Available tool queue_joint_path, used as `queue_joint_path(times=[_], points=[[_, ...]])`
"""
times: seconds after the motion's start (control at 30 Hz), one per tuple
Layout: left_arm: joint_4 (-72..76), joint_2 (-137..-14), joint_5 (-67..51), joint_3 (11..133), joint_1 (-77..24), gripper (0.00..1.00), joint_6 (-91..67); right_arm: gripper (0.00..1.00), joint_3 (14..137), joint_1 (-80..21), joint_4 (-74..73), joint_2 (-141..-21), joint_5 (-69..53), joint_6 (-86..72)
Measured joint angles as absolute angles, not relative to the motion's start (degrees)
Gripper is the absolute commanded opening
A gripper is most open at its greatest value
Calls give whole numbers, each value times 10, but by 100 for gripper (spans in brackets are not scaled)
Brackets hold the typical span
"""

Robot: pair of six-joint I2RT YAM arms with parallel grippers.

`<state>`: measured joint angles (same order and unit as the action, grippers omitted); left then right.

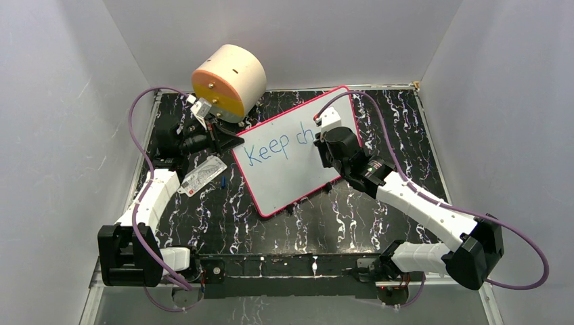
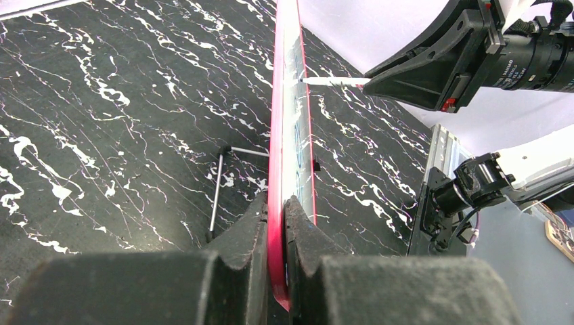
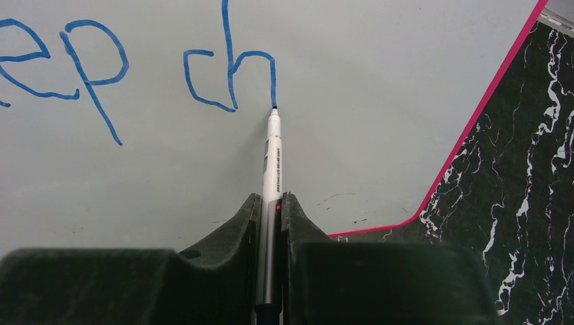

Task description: Write a sentence on the whiteboard

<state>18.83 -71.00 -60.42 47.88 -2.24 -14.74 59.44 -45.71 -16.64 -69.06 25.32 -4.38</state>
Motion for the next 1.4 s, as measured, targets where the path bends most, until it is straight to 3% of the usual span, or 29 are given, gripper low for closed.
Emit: queue_joint_path(times=[1.4], points=[[182, -710, -607, 482, -23, 0, -141, 0, 592, -415, -115, -682, 236, -25]])
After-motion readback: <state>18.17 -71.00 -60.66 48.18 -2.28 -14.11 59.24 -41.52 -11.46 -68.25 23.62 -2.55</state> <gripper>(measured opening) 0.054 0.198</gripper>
